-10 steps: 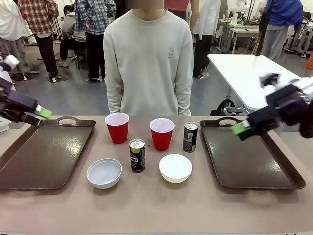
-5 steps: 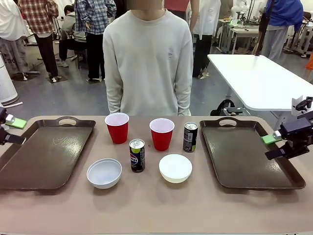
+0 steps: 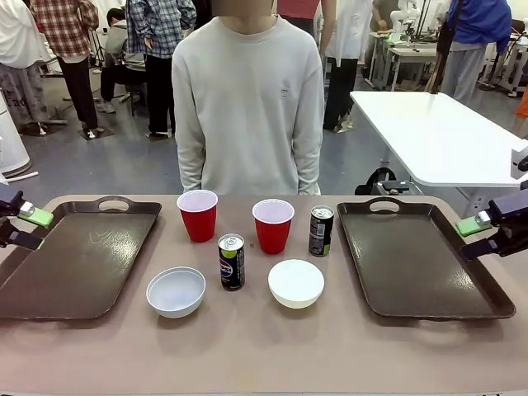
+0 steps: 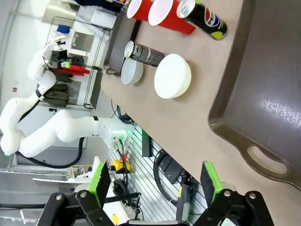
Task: Prepare tableware on both trays.
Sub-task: Pick up a Picnic Bowl from the table and place it on a Handle tray.
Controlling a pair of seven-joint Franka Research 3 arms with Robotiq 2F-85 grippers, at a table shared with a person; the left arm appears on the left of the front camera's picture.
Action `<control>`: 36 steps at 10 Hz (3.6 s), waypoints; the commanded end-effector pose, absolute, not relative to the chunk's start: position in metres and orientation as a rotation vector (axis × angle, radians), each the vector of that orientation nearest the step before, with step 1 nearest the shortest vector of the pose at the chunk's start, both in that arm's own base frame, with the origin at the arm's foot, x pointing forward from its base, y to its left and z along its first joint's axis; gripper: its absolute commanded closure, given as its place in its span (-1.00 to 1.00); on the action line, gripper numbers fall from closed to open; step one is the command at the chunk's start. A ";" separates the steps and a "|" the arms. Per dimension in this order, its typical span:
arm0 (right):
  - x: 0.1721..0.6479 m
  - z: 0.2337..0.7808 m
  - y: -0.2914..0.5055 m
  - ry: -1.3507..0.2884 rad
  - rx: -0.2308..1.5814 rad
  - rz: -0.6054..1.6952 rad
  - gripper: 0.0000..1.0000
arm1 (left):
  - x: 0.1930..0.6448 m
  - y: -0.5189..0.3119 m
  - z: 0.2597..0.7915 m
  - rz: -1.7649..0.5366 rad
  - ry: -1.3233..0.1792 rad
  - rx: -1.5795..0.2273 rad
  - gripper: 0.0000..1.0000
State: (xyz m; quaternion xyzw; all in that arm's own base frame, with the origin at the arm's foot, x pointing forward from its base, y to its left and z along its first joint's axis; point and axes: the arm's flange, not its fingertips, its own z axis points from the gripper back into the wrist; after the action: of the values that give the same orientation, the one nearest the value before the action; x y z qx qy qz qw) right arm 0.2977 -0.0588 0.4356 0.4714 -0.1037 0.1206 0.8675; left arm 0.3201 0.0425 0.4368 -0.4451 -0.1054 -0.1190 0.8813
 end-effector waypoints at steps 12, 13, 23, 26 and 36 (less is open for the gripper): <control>0.301 0.427 -0.059 -0.197 1.008 0.243 -1.00 | 0.319 0.044 0.430 -0.254 -0.203 -0.970 -1.00; 0.301 0.427 -0.059 -0.197 1.008 0.243 -1.00 | 0.319 0.044 0.430 -0.254 -0.203 -0.970 -1.00; 0.301 0.427 -0.059 -0.197 1.008 0.243 -1.00 | 0.323 -0.071 0.529 -0.376 -0.117 -0.277 -1.00; 0.301 0.427 -0.059 -0.197 1.008 0.243 -1.00 | 0.345 -0.147 0.511 -0.376 -0.178 -0.063 -1.00; 0.301 0.427 -0.059 -0.197 1.008 0.243 -1.00 | 0.365 -0.204 0.420 -0.437 -0.159 -0.083 -1.00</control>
State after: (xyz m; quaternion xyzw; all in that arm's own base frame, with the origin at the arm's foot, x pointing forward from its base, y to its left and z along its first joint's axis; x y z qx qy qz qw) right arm 0.2996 -0.0594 0.4275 0.4745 -0.0916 0.1132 0.8681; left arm 0.3678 -0.2029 0.4160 -0.0618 -0.0732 -0.2284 0.9688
